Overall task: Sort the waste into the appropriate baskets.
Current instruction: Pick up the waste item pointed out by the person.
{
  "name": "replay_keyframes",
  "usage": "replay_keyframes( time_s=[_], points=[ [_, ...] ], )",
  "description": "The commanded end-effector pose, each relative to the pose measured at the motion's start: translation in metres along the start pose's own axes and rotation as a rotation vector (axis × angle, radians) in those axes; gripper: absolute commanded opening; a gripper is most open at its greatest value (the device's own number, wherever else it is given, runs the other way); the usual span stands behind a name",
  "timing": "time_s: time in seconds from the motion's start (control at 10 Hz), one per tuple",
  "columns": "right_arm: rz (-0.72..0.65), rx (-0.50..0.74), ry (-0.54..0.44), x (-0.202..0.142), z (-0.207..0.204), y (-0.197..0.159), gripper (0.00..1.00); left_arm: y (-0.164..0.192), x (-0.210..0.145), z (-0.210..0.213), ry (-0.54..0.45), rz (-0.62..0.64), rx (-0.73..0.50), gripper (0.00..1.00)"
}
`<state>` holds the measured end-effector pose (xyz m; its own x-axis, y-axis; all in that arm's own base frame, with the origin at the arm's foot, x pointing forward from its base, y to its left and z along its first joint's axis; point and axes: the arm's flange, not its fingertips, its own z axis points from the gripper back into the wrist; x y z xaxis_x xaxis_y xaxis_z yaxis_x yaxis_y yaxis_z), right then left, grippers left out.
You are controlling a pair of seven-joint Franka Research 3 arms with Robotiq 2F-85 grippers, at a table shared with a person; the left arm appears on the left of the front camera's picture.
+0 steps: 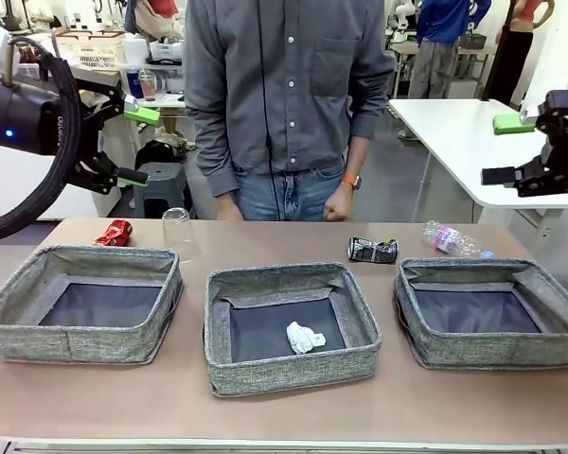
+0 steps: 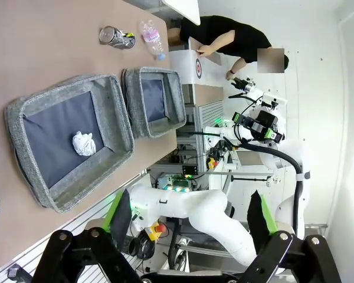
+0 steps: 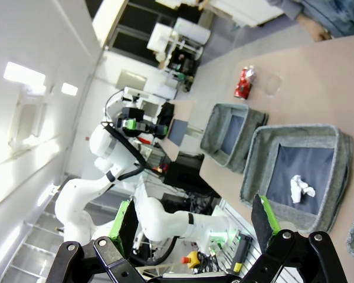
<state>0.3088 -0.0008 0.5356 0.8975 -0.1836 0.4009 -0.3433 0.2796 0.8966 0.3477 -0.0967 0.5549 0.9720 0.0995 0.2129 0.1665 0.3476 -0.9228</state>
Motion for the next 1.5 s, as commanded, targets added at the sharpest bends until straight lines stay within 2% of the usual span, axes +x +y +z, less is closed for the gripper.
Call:
replay_keyframes(
  time_s=[0.0,1.4],
  points=[
    [0.023,0.025,-0.013,0.0034,-0.0023,-0.0001,1.0,0.0034,-0.0007,-0.0028,-0.021,-0.016,-0.022,1.0],
    [0.0,0.0,0.0,0.0,0.0,0.0,1.0,0.0034,-0.0007,-0.0028,-0.021,-0.016,-0.022,1.0]
  ],
)
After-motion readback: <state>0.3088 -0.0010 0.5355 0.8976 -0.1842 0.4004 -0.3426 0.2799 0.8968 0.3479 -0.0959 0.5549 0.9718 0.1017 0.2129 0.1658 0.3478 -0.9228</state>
